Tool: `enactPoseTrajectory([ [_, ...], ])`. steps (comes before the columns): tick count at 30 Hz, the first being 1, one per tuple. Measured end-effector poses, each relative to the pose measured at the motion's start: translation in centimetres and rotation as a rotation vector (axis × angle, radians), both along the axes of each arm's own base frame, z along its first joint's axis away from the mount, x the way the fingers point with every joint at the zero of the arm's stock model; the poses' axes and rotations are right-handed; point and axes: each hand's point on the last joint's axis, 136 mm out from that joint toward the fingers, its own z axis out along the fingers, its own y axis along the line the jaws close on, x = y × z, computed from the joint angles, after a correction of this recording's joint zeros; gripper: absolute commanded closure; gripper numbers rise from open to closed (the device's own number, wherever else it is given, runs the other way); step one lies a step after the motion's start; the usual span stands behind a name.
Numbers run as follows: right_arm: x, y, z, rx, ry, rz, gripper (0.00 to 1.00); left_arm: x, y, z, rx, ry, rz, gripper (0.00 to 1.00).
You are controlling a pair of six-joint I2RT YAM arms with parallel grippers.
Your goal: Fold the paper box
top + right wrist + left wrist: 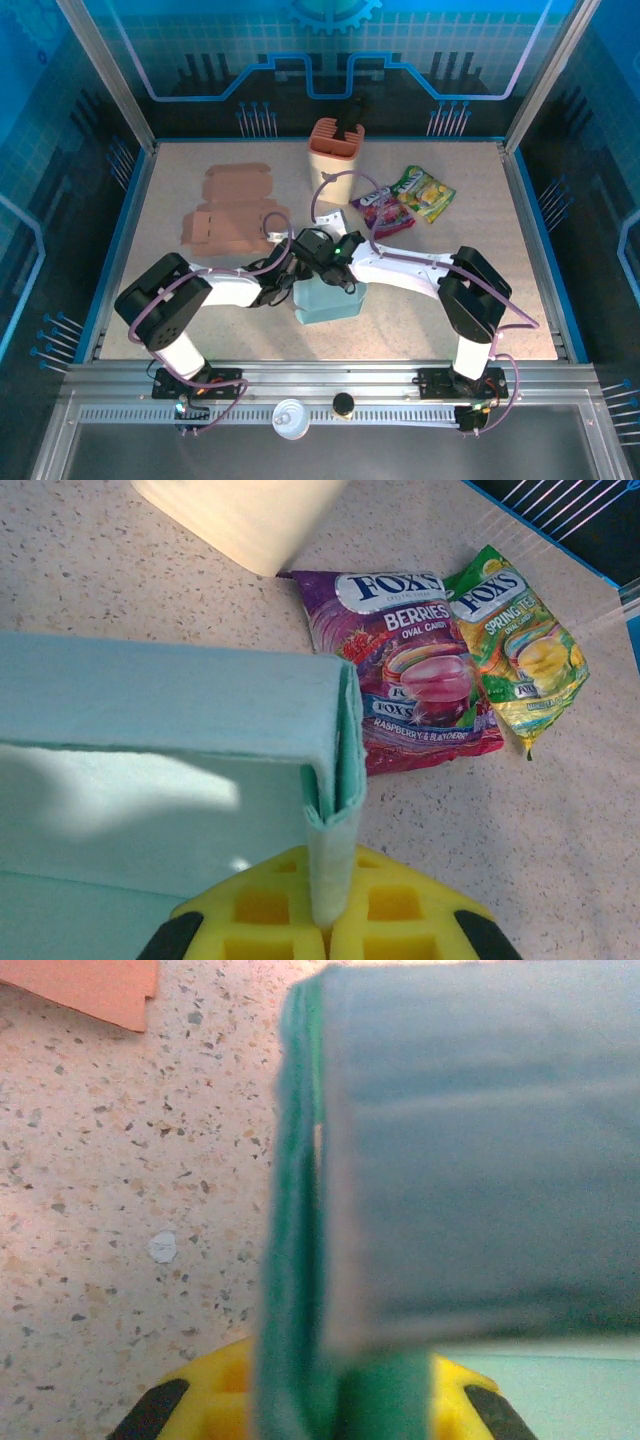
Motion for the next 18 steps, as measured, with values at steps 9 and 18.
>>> enactPoseTrajectory([
  [9, -0.3, -0.2, -0.8, -0.023, 0.023, 0.004, 1.0, -1.7, 1.8, 1.1, 0.064, -0.019, -0.022, 0.53],
  [18, -0.2, -0.1, -1.0, -0.014, 0.027, 0.006, 1.0, -1.1, 3.0, 2.2, 0.044, -0.032, -0.043, 0.58],
])
